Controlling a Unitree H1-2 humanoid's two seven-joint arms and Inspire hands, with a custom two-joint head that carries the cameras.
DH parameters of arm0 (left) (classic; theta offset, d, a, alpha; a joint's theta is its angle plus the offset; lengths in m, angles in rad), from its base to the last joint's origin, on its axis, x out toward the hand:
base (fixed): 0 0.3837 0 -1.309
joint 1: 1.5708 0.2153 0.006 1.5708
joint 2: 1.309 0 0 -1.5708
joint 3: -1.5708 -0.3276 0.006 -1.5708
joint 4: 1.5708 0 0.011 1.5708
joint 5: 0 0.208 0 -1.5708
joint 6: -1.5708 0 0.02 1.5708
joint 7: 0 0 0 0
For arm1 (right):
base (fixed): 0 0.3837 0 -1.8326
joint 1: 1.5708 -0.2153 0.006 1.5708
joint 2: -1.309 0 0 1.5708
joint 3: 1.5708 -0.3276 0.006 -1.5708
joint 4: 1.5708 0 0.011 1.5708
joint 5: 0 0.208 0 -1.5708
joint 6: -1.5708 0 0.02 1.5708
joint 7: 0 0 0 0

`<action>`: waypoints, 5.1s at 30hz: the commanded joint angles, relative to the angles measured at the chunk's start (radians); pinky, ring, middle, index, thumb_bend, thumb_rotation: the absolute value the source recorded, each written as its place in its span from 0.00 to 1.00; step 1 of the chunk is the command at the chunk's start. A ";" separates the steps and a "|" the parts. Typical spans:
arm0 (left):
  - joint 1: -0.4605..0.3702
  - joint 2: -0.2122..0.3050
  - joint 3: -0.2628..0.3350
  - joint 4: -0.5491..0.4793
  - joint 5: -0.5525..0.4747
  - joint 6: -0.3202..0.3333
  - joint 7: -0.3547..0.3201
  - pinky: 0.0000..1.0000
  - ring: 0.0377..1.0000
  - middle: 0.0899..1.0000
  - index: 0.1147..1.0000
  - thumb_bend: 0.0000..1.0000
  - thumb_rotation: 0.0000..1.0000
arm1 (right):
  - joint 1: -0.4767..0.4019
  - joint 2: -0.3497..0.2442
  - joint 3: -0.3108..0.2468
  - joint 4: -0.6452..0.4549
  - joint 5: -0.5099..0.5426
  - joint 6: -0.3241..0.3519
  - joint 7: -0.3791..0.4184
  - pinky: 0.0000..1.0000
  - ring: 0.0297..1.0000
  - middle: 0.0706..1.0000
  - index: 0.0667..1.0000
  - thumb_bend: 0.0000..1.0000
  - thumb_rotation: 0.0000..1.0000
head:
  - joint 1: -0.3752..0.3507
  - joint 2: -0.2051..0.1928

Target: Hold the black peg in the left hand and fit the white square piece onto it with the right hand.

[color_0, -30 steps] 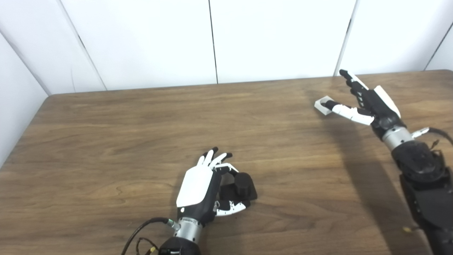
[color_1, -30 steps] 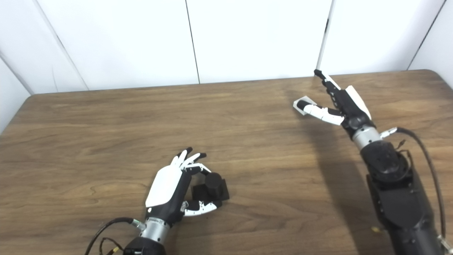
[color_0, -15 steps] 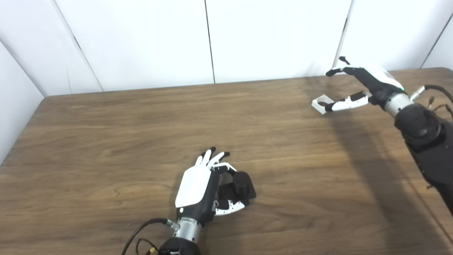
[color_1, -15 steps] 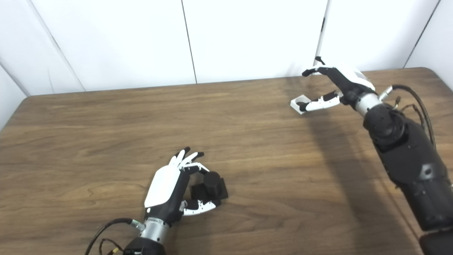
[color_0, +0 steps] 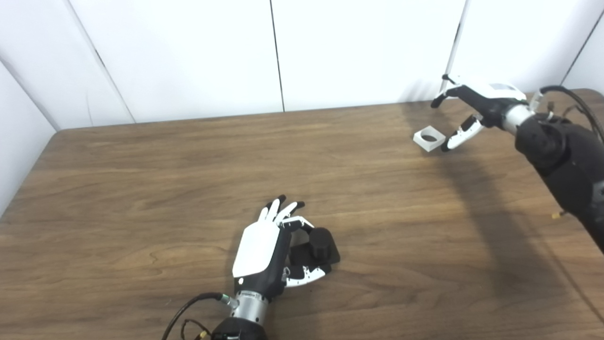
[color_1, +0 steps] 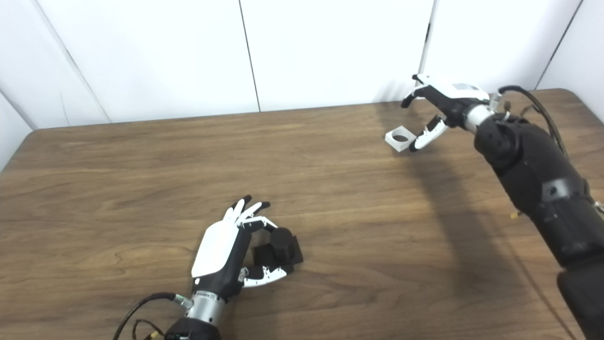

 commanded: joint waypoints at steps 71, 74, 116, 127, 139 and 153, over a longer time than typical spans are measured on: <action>0.023 -0.022 0.020 0.030 0.002 0.020 0.022 1.00 1.00 0.89 0.42 0.52 0.07 | -0.335 0.086 0.295 0.476 -0.239 -0.215 -0.039 1.00 1.00 0.99 0.68 0.86 0.19 | -0.003 0.002; 0.020 -0.024 0.020 0.036 -0.002 0.016 0.025 1.00 1.00 0.89 0.42 0.52 0.07 | -0.338 0.089 0.314 0.488 -0.247 -0.223 -0.046 1.00 1.00 0.98 0.69 0.86 0.19 | -0.003 0.001; 0.014 -0.049 0.019 0.057 0.035 0.033 0.053 1.00 1.00 0.88 0.42 0.52 0.07 | -0.351 0.110 0.356 0.539 -0.252 -0.313 -0.099 1.00 1.00 0.90 0.45 0.52 0.13 | 0.009 -0.011; 0.013 -0.049 0.020 0.066 0.040 0.033 0.061 1.00 1.00 0.88 0.42 0.52 0.07 | -0.348 0.114 0.351 0.552 -0.245 -0.305 -0.098 1.00 1.00 0.90 0.45 0.53 0.13 | 0.013 -0.012; 0.005 -0.040 0.030 0.070 0.026 0.030 0.054 1.00 1.00 0.88 0.42 0.52 0.07 | -0.279 0.076 0.260 0.377 -0.175 -0.282 -0.049 1.00 1.00 0.88 0.45 0.53 0.14 | 0.006 -0.013; 0.005 -0.026 0.033 0.062 0.024 0.028 0.036 1.00 1.00 0.88 0.42 0.52 0.07 | -0.142 0.018 0.142 -0.150 -0.133 -0.172 0.229 1.00 1.00 0.88 0.45 0.53 0.14 | 0.002 -0.005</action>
